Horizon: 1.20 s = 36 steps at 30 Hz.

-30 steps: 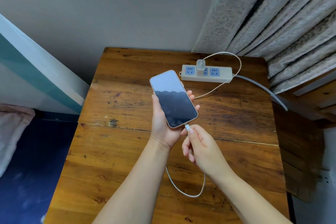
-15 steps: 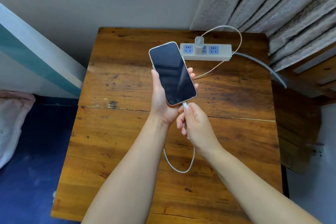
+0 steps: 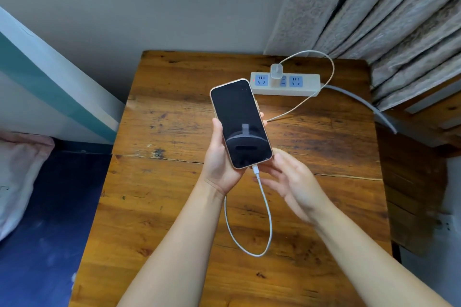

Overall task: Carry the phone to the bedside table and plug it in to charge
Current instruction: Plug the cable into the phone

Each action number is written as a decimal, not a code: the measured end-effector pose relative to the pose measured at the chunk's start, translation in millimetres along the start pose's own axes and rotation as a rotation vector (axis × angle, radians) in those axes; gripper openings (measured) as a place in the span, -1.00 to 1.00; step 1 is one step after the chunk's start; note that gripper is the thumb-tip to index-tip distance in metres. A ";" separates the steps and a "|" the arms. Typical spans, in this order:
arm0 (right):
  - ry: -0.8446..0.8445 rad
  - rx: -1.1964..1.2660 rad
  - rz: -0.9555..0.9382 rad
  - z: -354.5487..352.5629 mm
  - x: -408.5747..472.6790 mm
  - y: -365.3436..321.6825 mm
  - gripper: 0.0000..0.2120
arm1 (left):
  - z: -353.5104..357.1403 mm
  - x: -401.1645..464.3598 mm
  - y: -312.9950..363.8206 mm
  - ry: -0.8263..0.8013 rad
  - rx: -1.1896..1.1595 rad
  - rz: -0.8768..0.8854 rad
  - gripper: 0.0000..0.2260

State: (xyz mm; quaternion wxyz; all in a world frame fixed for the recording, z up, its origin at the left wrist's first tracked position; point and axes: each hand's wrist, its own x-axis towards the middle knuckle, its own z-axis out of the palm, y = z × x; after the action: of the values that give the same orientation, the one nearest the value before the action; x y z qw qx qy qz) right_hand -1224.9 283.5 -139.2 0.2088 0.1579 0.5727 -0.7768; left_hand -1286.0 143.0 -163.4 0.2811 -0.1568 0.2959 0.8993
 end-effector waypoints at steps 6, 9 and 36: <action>-0.047 0.393 0.038 -10.9 8.9 -0.4 -0.70 | -0.7 -7.6 -6.2 0.049 0.076 0.003 -0.51; -0.061 0.430 0.049 -13.9 10.5 -0.2 -0.70 | 1.2 -9.4 -2.6 0.026 0.102 0.009 -0.52; 0.001 0.412 0.178 -33.4 18.4 7.5 -0.70 | -23.5 4.0 45.1 0.108 0.126 0.013 -0.50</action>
State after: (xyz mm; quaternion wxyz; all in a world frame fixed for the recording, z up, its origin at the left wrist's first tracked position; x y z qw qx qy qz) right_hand -1236.7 310.9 -164.1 0.2397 0.2475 0.3860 -0.8557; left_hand -1313.5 100.0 -163.4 0.2681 -0.1850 0.3678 0.8710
